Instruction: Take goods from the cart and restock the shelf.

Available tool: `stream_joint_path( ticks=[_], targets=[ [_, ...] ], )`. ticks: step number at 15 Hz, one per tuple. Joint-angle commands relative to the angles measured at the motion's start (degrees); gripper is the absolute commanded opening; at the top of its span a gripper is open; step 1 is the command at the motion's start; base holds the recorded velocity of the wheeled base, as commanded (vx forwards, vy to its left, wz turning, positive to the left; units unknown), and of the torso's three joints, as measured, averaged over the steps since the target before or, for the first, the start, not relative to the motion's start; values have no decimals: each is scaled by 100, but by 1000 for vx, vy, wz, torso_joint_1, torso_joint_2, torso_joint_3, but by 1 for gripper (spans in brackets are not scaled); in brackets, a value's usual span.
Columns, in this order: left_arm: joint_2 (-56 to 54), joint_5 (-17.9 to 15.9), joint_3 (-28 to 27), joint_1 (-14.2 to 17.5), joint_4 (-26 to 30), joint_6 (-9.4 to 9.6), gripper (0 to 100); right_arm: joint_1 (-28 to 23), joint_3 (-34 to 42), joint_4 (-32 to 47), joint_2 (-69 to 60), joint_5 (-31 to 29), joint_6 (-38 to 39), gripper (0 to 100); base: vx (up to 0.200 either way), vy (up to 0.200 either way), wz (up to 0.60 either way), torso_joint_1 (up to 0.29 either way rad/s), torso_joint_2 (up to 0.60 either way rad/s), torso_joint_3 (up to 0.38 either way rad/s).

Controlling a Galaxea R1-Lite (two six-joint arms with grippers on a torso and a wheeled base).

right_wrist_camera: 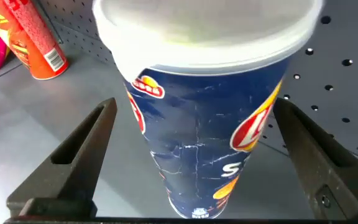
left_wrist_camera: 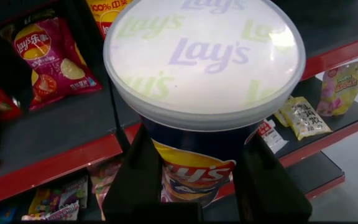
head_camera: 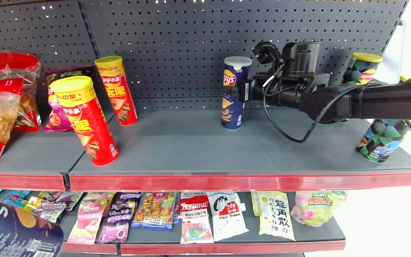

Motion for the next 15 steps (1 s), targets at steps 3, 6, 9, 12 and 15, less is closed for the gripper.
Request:
stream_joint_path(
  ticks=[3,6,9,12,15],
  targets=[
    [0,20,27,2,8,2,0,24,-213,1,182,-5,-11,0,0,0,0,0,0,0],
    [-18,20,36,2,8,2,0,77,-37,1,68,39,-11,0,0,0,0,0,0,0],
    [-106,20,62,2,16,2,0,147,226,1,-503,355,-11,0,0,0,0,0,0,0],
    [-185,12,132,2,16,2,0,200,1070,27,-1338,803,-46,0,0,0,0,0,0,0],
    [-150,-6,106,2,8,2,0,156,2283,19,-2173,1410,-195,0,0,0,0,0,0,0]
  ],
)
